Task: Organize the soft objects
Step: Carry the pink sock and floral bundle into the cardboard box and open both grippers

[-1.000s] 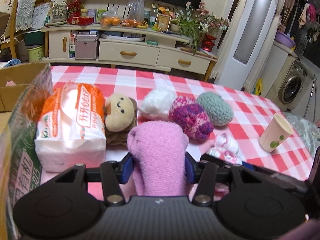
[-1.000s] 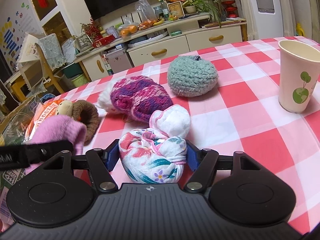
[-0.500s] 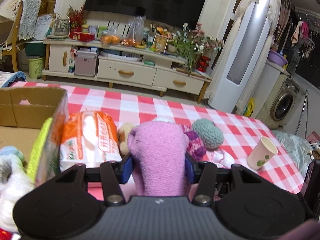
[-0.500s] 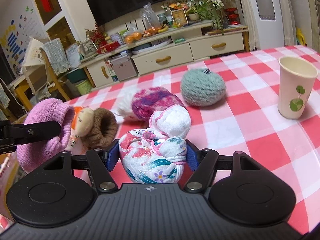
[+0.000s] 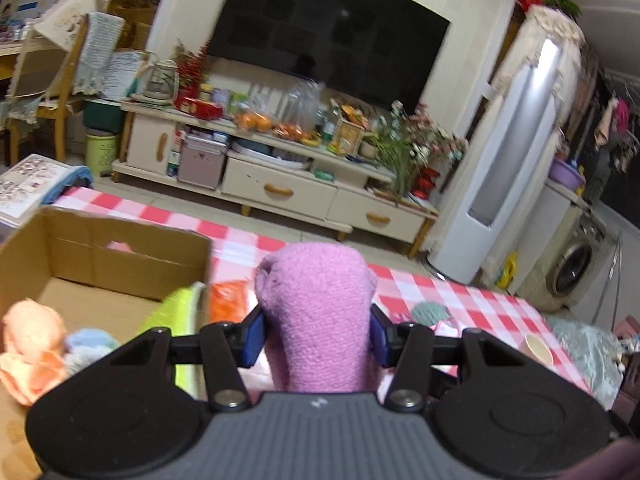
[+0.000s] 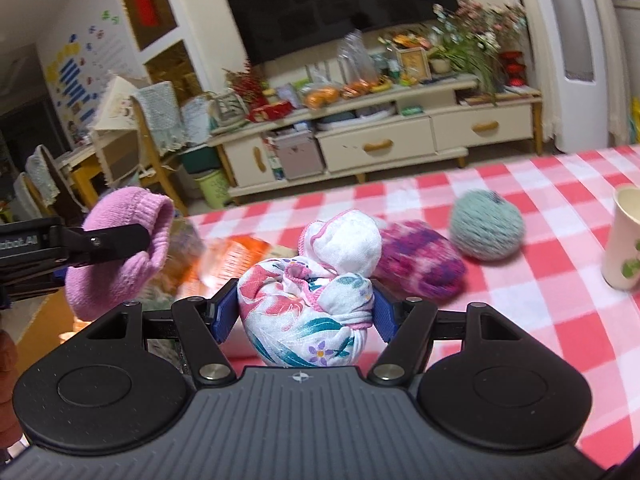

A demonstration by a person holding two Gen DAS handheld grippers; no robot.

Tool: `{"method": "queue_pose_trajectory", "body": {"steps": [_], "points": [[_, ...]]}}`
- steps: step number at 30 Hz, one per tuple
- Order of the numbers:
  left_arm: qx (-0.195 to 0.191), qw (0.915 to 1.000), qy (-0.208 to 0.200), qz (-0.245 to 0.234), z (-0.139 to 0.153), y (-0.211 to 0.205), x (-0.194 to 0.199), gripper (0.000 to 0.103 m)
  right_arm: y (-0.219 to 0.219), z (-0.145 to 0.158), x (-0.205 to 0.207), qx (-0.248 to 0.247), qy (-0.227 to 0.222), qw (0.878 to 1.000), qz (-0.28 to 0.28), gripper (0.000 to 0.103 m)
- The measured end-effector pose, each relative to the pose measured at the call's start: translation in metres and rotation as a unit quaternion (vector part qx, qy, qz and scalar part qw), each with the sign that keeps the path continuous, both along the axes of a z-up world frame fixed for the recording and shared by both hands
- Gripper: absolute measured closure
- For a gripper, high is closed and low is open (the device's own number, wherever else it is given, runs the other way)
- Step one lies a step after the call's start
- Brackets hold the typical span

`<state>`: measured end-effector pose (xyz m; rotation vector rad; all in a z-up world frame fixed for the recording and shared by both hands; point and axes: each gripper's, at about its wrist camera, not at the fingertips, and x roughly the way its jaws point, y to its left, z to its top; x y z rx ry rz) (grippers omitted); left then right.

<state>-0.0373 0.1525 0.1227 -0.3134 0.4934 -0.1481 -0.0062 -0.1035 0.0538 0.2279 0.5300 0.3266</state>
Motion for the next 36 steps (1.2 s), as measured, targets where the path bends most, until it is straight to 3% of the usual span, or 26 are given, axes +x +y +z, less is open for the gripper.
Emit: {"method": "queue_pose_trajectory", "body": {"steps": [10, 19, 36], "points": [[-0.018, 0.9959, -0.014, 0.087, 0.007, 0.057, -0.003, 0.052, 0.052, 0.025, 0.022, -0.018, -0.043, 0.995, 0.085, 0.020], [-0.018, 0.9871, 0.008, 0.159, -0.002, 0.093, 0.011, 0.052, 0.096, 0.031, 0.042, -0.051, -0.068, 0.983, 0.160, 0.020], [-0.016, 0.9803, 0.048, 0.191, -0.016, 0.116, 0.018, 0.052, 0.130, 0.005, 0.063, -0.112, -0.041, 0.967, 0.225, 0.019]]}}
